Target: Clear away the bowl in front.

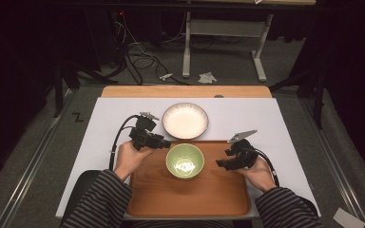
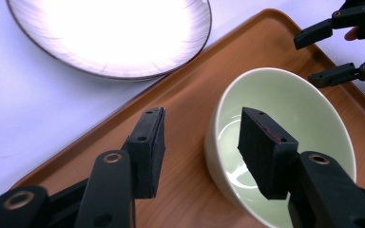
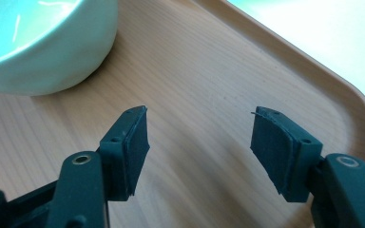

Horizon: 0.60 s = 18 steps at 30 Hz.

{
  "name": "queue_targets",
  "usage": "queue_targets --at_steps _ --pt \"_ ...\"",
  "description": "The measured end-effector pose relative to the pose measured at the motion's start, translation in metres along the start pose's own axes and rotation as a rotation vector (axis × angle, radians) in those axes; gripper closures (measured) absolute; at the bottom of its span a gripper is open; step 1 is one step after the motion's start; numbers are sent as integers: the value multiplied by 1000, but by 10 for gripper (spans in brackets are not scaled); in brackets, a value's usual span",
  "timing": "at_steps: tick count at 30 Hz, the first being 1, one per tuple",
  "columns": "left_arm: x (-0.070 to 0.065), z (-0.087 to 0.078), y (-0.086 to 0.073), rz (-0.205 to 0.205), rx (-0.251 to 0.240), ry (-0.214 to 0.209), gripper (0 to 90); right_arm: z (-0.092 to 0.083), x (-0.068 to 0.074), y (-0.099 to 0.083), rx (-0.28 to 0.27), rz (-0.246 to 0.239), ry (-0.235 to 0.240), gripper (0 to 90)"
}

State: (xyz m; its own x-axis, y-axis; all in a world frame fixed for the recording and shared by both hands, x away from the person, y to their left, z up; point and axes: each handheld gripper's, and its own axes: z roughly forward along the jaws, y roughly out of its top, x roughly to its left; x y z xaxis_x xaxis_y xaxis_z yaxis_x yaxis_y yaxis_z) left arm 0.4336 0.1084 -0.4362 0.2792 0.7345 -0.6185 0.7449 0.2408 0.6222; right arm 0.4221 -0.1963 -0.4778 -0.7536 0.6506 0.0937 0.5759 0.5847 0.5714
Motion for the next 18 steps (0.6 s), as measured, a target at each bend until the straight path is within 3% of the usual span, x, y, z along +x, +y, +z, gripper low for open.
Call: queue_targets --at_steps 9,18 --pt "17 1 0 -28 -12 41 516 0 0 0 -3 -3 3 391" --pt "34 9 -5 -11 -20 127 515 -1 0 0 -7 -12 2 390"
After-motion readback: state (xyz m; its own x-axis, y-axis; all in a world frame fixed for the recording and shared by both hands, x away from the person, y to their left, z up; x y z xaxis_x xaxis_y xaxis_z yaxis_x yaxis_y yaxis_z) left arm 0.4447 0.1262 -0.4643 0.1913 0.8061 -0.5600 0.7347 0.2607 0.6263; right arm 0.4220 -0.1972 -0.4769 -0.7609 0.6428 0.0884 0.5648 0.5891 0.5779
